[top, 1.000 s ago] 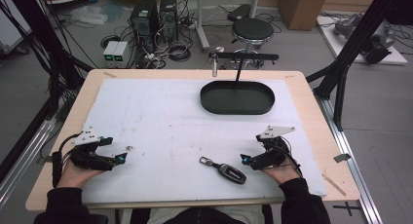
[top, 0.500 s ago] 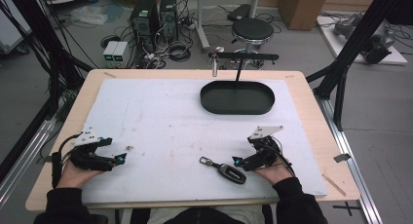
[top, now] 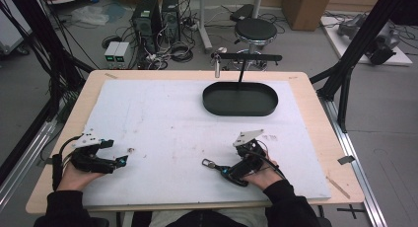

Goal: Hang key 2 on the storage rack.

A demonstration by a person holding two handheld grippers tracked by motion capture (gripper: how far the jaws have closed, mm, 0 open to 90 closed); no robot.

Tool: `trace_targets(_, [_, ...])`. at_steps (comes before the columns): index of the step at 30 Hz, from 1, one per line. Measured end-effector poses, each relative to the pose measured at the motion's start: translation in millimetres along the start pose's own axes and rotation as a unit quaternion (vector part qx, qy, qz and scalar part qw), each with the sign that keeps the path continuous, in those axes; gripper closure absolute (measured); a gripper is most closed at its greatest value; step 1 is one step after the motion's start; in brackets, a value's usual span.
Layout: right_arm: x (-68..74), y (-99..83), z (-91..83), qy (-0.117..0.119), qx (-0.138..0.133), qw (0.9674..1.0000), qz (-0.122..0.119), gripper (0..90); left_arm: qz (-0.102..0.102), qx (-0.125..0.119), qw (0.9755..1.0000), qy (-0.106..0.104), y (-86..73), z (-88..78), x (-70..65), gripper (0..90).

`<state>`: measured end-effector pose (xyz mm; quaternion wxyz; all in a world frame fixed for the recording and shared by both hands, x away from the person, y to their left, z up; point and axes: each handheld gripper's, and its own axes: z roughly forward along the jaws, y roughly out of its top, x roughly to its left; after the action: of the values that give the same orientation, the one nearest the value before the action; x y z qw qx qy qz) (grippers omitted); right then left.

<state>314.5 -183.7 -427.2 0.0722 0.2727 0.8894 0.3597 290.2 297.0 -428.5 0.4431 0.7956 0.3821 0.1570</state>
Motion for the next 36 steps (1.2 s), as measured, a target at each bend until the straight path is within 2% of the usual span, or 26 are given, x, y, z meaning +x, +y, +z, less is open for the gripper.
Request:
trace_targets(6, [14.1, 4.7, 17.7, -0.003, 0.041, 0.9990, -0.019, 0.9, 0.001, 0.001, 1.0000, -0.002, -1.2, -1.4, 1.0, 12.9])
trace_targets(11, [23.2, 8.4, 25.5, 0.005, 0.055, 0.9982, -0.026, 1.0, 0.001, 0.000, 1.0000, -0.001, -1.4, -2.5, 0.0, 12.9])
trace_targets(12, [25.3, 8.9, 26.5, 0.002, 0.060, 0.9978, -0.026, 4.7, 0.001, -0.001, 1.0000, -0.001, -1.5, -2.8, -0.3, 12.9])
trace_targets(13, [25.9, 9.3, 27.3, 0.002, 0.061, 0.9974, -0.038, 7.0, 0.001, -0.001, 1.0000, 0.000, -1.6, -3.0, -0.4, 12.9])
trace_targets(14, [28.4, 9.3, 28.0, -0.003, 0.064, 0.9973, -0.037, 8.2, 0.001, -0.002, 1.0000, 0.001, -1.7, -3.2, -0.6, 12.9])
trace_targets(16, [29.7, 9.8, 27.6, -0.003, 0.064, 0.9969, -0.047, 17.3, 0.003, -0.001, 1.0000, 0.002, -1.7, -3.7, -0.4, 12.9])
trace_targets(18, [29.9, 10.6, 24.7, 0.004, 0.058, 0.9975, -0.041, 27.4, 0.003, 0.000, 1.0000, 0.002, -2.1, -4.1, 0.0, 13.0])
trace_targets(21, [29.1, 10.9, 22.0, 0.011, 0.056, 0.9979, -0.030, 34.8, 0.000, -0.001, 1.0000, 0.003, -2.8, -4.2, 0.1, 13.0])
trace_targets(27, [29.4, 10.9, 19.6, 0.014, 0.054, 0.9979, -0.035, 46.0, 0.003, -0.002, 1.0000, 0.005, -3.1, -4.3, 0.1, 13.0])
trace_targets(32, [30.0, 11.5, 18.9, -0.002, 0.065, 0.9974, -0.030, 56.5, 0.001, -0.002, 1.0000, 0.006, -3.6, -4.1, 0.1, 13.0])
trace_targets(34, [30.5, 12.0, 18.1, 0.002, 0.068, 0.9973, -0.027, 61.8, 0.001, -0.002, 1.0000, 0.006, -3.6, -4.1, 0.0, 13.0])
trace_targets(36, [32.6, 12.3, 18.5, -0.001, 0.069, 0.9969, -0.038, 66.3, 0.001, -0.002, 1.0000, 0.006, -3.6, -4.0, -0.3, 13.0])
